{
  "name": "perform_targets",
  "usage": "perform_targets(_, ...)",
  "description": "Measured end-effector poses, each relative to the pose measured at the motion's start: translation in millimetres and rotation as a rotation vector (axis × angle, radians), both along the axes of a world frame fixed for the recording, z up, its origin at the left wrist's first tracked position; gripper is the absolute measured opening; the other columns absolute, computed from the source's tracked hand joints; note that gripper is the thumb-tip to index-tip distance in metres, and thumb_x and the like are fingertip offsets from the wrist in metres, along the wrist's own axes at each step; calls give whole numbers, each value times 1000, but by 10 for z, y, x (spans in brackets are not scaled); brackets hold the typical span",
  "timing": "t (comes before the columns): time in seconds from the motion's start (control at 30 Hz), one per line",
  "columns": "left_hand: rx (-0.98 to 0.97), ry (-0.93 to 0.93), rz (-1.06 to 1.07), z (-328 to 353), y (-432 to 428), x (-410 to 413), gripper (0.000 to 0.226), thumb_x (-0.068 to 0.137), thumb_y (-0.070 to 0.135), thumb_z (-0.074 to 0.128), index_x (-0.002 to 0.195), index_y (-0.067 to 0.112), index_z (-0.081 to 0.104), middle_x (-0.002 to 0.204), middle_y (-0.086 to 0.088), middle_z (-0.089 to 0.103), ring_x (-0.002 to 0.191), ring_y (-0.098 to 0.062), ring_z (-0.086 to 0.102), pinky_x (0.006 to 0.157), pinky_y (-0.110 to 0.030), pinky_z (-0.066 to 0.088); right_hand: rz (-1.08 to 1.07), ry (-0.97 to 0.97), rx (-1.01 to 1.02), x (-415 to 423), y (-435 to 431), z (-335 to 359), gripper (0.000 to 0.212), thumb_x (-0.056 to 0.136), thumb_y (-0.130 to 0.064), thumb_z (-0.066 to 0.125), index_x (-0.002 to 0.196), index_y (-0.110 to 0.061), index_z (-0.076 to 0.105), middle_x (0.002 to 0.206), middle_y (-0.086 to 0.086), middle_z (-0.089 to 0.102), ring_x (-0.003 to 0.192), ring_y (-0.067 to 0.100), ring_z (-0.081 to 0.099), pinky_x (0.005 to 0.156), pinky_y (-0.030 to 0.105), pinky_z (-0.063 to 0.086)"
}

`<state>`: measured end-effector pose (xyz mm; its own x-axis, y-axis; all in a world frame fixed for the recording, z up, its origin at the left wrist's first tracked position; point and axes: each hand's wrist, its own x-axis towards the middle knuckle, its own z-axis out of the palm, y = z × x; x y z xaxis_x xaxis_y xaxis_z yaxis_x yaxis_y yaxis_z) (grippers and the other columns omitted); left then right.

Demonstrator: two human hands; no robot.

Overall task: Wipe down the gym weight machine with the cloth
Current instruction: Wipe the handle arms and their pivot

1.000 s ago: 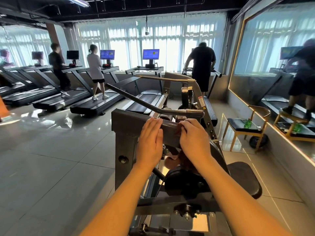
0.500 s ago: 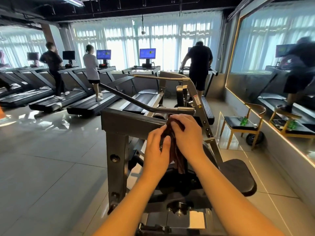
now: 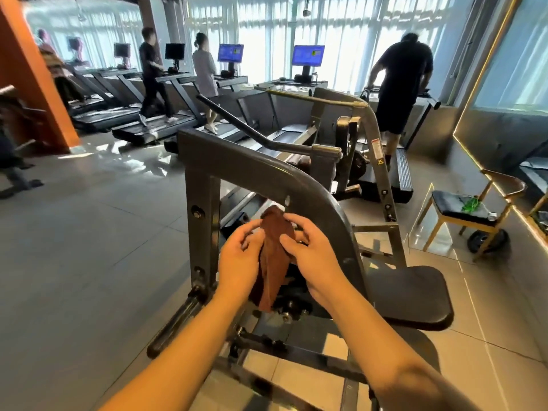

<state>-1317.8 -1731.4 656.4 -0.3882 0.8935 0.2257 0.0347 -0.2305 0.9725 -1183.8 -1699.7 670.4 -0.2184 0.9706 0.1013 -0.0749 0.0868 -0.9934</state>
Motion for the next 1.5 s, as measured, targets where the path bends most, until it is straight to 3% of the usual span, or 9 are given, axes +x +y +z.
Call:
perform_targets(0.13, -93, 67, 117, -212, -15, -126, 24, 104, 34, 53, 126, 36, 62, 118, -3, 67, 104, -17, 67, 78, -34, 62, -54, 21, -38, 115, 17, -38, 27, 102, -17, 61, 108, -40, 72, 112, 0, 71, 105, 20, 70, 87, 39, 61)
perform_targets(0.4, -118, 20, -97, -164, -123, -23, 43, 93, 55, 54, 133, 41, 52, 123, 15, 59, 106, -7, 64, 78, -20, 56, 81, 12, 34, 26, 14, -53, 22, 101, -23, 62, 113, -37, 75, 120, -5, 70, 115, 20, 66, 98, 43, 57)
perform_targets(0.57, -86, -53, -26, -186, -25, -85, 24, 98, 33, 62, 122, 28, 64, 112, 3, 71, 95, -8, 72, 78, -24, 59, -11, 62, -19, -17, 57, -74, 28, 101, -15, 60, 120, -34, 70, 103, 5, 73, 93, 19, 69, 86, 34, 59)
perform_targets(0.77, -89, -221, -63, -85, 51, -94, 27, 107, 33, 46, 108, 21, 70, 97, -6, 74, 87, -29, 71, 80, -37, 61, 160, -111, -49, -108, 49, -125, 41, 98, -42, 62, 135, -55, 49, 124, 0, 67, 115, 14, 66, 101, 43, 54)
perform_targets(0.87, -60, -198, -76, 76, 133, -41, 23, 108, 27, 46, 119, 20, 64, 104, -5, 74, 93, -21, 73, 81, -33, 62, 128, -100, 118, -181, 79, -51, 52, 98, -27, 65, 141, -49, 47, 133, -4, 63, 119, 12, 65, 103, 41, 54)
perform_targets(1.07, 155, 151, -40, 405, 297, -29, 16, 109, 30, 42, 118, 30, 56, 106, 9, 66, 94, -5, 67, 76, -22, 55, -224, -354, 495, -176, 148, 379, 43, 97, -18, 66, 136, -36, 60, 120, -9, 58, 108, -14, 50, 91, -1, 35)
perform_targets(1.27, 258, 143, -31, 865, 548, -97, 21, 99, 29, 65, 115, 17, 58, 77, -2, 70, 67, -11, 69, 60, -23, 55, -509, -374, 593, -239, 374, 789, 26, 98, -16, 64, 123, -23, 71, 112, -7, 55, 99, 4, 54, 86, 2, 37)
perform_targets(1.4, 261, 129, 7, 910, 680, -311, 13, 97, 25, 67, 108, 20, 65, 80, -3, 73, 79, -13, 72, 77, -32, 60, -669, -295, 598, -210, 506, 989, 26, 99, -11, 62, 123, -16, 70, 115, 0, 56, 97, -13, 49, 82, -6, 31)
perform_targets(1.5, 334, 589, 158, 753, 841, -501, 21, 101, 24, 59, 120, 23, 67, 122, 7, 65, 123, -8, 53, 108, -32, 43, -636, -433, 587, -289, 661, 1026, 29, 104, -15, 54, 130, -18, 65, 125, 1, 52, 99, -6, 46, 85, -5, 31)
